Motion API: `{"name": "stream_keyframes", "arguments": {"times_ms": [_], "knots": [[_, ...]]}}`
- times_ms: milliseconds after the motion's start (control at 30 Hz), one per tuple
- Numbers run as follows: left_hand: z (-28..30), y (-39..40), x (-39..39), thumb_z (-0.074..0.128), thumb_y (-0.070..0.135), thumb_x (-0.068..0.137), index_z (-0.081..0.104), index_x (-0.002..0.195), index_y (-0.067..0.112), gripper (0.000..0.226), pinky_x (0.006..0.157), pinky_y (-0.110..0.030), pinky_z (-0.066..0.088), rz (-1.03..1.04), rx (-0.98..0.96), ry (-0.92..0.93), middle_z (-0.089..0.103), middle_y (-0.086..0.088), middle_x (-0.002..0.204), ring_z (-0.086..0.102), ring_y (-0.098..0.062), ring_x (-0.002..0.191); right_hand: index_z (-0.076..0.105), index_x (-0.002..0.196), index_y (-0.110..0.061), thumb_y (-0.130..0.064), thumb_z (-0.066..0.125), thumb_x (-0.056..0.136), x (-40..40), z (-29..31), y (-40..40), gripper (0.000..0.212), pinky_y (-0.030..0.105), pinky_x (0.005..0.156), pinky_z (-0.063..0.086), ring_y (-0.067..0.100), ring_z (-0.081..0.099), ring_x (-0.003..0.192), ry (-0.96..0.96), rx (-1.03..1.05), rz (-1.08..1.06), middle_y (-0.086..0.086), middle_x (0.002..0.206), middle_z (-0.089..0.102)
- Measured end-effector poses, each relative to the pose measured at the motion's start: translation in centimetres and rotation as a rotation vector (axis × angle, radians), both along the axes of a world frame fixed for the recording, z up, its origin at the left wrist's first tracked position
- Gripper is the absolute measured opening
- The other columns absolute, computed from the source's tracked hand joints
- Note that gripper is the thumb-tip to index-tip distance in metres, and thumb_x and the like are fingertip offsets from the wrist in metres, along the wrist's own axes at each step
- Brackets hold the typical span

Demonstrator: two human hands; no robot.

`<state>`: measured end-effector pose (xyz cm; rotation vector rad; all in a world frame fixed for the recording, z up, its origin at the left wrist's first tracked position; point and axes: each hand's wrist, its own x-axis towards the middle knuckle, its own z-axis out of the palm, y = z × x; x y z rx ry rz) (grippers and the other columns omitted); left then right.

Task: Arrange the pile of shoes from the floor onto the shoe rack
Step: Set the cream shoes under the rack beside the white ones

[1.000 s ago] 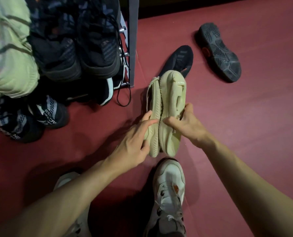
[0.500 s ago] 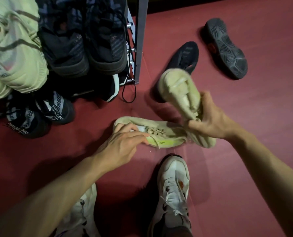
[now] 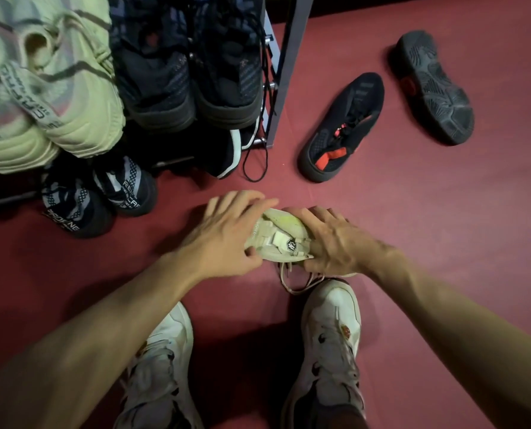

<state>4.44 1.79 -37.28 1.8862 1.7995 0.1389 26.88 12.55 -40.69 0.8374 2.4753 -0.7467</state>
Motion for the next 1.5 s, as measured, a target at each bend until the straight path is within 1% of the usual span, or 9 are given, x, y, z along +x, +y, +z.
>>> {"name": "stream_keyframes", "arguments": {"times_ms": [100,267,400,533,700,900,1200,1333,1500], "knots": [[-0.2,2.1,0.2,0.064,0.054,0.069,0.009,0.157,0.035,0.105,0.111,-0.051,0.033,-0.132,-0.238,0.052,0.018,0.006,0.155,0.029,-0.024,0.140,0.009,0.152,-0.049,-0.065,0.059,0.061,0.2,0.1,0.1,0.105,0.052,0.096,0.047,0.029,0.047,0.114,-0.002,-0.022,-0.042,-0.003,0.135,0.042],[-1.2,2.1,1.2,0.084,0.066,0.057,-0.006,0.157,0.033,0.139,0.104,-0.054,0.044,-0.186,-0.271,0.190,0.012,0.001,0.155,0.032,-0.034,0.133,0.021,0.148,-0.042,-0.059,0.068,0.061,0.1,0.7,0.5,0.100,0.049,0.094,0.048,0.028,0.045,0.107,0.039,-0.030,-0.055,0.000,0.125,0.045],[-3.0,0.5,1.7,0.089,0.026,0.067,0.023,0.146,0.033,0.103,0.081,-0.043,0.054,-0.026,-0.038,0.361,0.036,-0.003,0.130,0.047,-0.028,0.102,0.015,0.149,-0.045,-0.051,0.078,0.061,-0.4,1.1,1.4,0.108,0.044,0.093,0.046,0.026,0.045,0.106,0.071,-0.080,-0.048,0.000,0.127,0.049],[-2.4,0.1,0.3,0.082,0.032,0.068,0.034,0.132,0.033,0.080,0.069,-0.042,0.051,0.170,-0.063,0.246,0.038,-0.002,0.123,0.049,-0.030,0.101,0.022,0.150,-0.032,-0.064,0.071,0.067,-1.1,1.7,2.7,0.102,0.052,0.101,0.043,0.029,0.047,0.123,0.165,0.012,-0.098,0.002,0.140,0.047],[-1.4,-5.7,-5.1,0.083,0.037,0.062,0.033,0.139,0.034,0.092,0.084,-0.046,0.048,0.319,-0.123,0.287,0.039,0.000,0.119,0.047,-0.027,0.105,0.022,0.152,-0.027,-0.078,0.052,0.073,-3.0,0.8,0.8,0.100,0.055,0.102,0.044,0.032,0.043,0.127,0.128,0.054,-0.047,0.003,0.146,0.038],[0.6,-13.2,-8.1,0.087,0.032,0.057,0.041,0.140,0.025,0.095,0.085,-0.042,0.051,0.443,-0.077,0.219,0.043,-0.003,0.118,0.047,-0.027,0.099,0.028,0.150,-0.015,-0.055,0.054,0.085,-4.0,-0.5,-1.9,0.081,0.053,0.102,0.044,0.039,0.049,0.121,0.184,0.000,-0.090,0.013,0.137,0.046],[3.1,-22.1,-11.9,0.077,0.048,0.053,0.050,0.131,0.024,0.086,0.086,-0.042,0.050,0.837,-0.018,0.104,0.048,0.002,0.110,0.054,-0.025,0.097,0.040,0.142,-0.018,-0.037,0.061,0.090,-12.3,0.4,-6.4,0.059,0.044,0.098,0.046,0.029,0.051,0.106,0.250,0.007,0.174,0.004,0.125,0.051],[4.4,-26.3,-13.7,0.086,0.044,0.058,0.049,0.120,0.031,0.073,0.085,-0.034,0.048,0.992,0.048,0.054,0.051,0.012,0.112,0.055,-0.018,0.102,0.035,0.150,-0.019,-0.043,0.054,0.092,-15.0,0.4,-8.1,0.065,0.039,0.102,0.045,0.027,0.048,0.115,0.214,-0.022,0.213,0.002,0.137,0.045],[5.2,-28.8,-16.2,0.094,0.033,0.057,0.051,0.124,0.031,0.079,0.083,-0.036,0.051,1.242,0.096,0.005,0.052,0.006,0.111,0.056,-0.012,0.100,0.033,0.152,-0.022,-0.050,0.044,0.092,-15.3,-0.5,-9.4,0.067,0.036,0.107,0.043,0.024,0.046,0.126,0.130,-0.043,0.236,0.002,0.148,0.041]]}}
